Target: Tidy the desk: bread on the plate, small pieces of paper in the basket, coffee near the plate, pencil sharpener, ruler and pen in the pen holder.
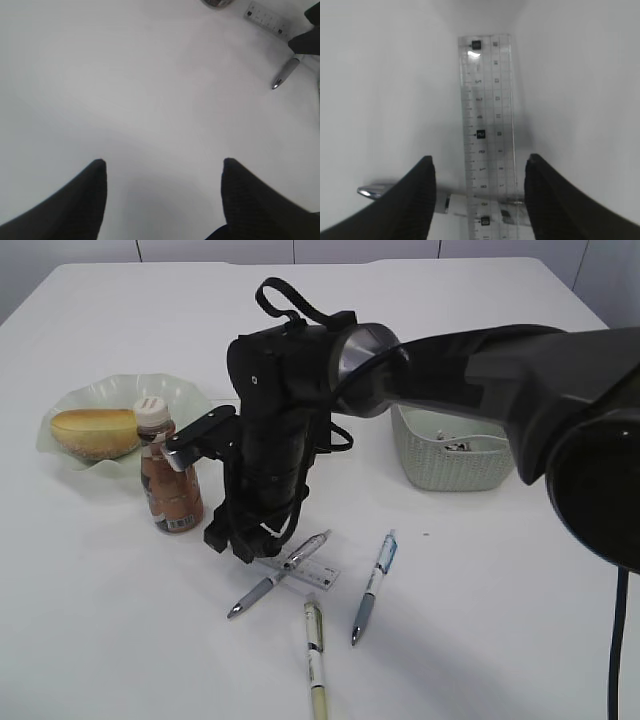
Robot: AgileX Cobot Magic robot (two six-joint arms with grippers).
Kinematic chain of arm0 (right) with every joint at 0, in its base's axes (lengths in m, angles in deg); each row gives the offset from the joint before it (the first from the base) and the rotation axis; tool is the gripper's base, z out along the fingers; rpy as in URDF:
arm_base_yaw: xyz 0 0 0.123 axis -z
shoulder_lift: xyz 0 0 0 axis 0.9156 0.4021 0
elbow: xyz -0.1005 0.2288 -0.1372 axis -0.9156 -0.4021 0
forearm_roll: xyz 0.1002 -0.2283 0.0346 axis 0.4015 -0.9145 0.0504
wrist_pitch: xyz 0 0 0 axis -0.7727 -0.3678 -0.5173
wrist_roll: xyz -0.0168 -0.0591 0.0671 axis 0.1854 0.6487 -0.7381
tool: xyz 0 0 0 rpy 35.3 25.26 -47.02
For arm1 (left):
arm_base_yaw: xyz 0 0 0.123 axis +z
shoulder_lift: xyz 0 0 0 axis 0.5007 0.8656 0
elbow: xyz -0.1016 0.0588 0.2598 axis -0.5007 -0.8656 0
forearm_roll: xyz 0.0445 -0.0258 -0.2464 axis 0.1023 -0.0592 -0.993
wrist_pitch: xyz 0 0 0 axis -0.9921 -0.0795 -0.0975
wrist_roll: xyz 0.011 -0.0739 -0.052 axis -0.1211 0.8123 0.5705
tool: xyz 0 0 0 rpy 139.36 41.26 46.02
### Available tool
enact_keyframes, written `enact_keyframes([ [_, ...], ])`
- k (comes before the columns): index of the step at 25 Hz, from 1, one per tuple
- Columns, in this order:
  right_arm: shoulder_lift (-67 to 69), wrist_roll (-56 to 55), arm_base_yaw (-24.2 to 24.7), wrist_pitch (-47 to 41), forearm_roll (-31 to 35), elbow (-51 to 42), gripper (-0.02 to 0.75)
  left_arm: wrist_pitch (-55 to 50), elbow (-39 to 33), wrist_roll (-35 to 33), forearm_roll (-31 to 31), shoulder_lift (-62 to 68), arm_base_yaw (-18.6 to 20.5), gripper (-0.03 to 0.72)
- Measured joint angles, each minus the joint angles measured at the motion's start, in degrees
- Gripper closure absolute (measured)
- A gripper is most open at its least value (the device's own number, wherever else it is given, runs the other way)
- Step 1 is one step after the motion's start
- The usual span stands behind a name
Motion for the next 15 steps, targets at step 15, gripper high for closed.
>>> enact_keyframes([
  [15, 2.5, -0.3, 0.0, -2.4, -1.4, 2.4, 0.320, 1.6, 0.0, 0.0, 0.1, 0.0, 0.0, 0.167],
])
